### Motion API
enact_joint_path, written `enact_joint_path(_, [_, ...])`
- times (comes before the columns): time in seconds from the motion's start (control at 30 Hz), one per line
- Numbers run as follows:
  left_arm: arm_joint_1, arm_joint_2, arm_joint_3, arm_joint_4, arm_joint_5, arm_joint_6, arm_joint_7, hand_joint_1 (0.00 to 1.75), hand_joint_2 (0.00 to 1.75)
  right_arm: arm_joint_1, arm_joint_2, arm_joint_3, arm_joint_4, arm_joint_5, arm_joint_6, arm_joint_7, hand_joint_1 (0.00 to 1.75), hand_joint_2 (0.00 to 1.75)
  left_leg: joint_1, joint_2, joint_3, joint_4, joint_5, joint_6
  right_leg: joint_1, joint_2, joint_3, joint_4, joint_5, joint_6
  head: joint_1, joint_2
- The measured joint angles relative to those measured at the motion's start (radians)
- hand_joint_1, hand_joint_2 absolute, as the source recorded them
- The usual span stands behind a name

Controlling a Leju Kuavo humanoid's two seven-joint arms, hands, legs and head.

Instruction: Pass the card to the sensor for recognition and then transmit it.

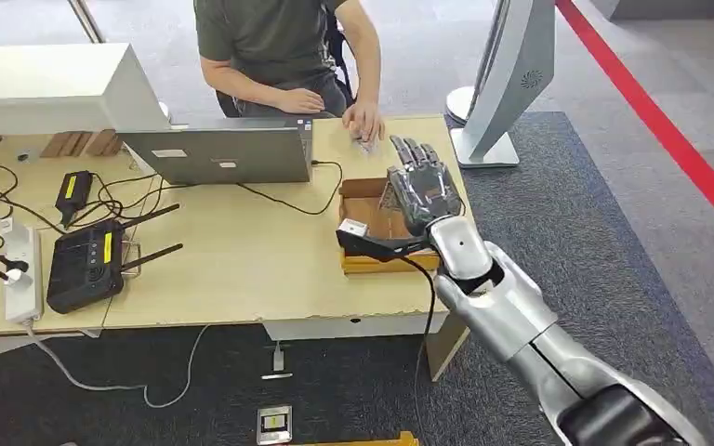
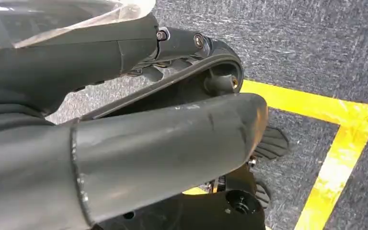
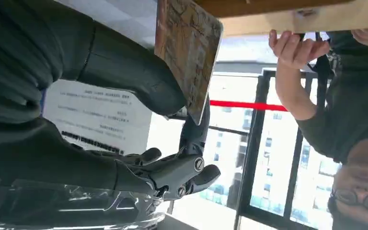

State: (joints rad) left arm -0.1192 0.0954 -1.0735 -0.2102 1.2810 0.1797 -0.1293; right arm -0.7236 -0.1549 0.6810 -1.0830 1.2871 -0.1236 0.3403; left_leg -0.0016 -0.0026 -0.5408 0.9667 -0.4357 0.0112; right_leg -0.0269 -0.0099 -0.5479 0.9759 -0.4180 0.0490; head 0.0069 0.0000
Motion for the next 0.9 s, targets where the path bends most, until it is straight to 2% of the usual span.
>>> enact_joint_path(0.33, [-0.003,-0.002,-0.003,0.0,-0.027,-0.003,-0.004,0.0,0.0,-0.142,0.053,0.052,0.074,0.042,0.031,-0.006,1.75,1.75,0.001,0.0,0.0,0.0,0.0,0.0,0.001,0.0,0.0,0.0,0.0,-0.001,0.0,0.0])
enact_joint_path(0.63, [-0.003,-0.007,-0.004,0.0,-0.032,-0.003,-0.008,0.0,0.0,-0.194,0.093,0.085,0.159,0.047,0.031,-0.002,1.75,1.75,0.001,0.0,0.0,0.0,0.0,0.0,0.001,0.0,0.0,0.0,0.0,-0.001,0.0,0.0])
enact_joint_path(0.9, [-0.002,-0.008,-0.004,0.0,-0.032,-0.003,-0.009,0.0,0.0,-0.201,0.102,0.099,0.196,0.047,0.031,0.0,1.75,1.75,0.001,0.0,0.0,0.0,0.0,0.0,0.001,0.0,0.0,0.0,0.0,-0.001,0.0,0.0])
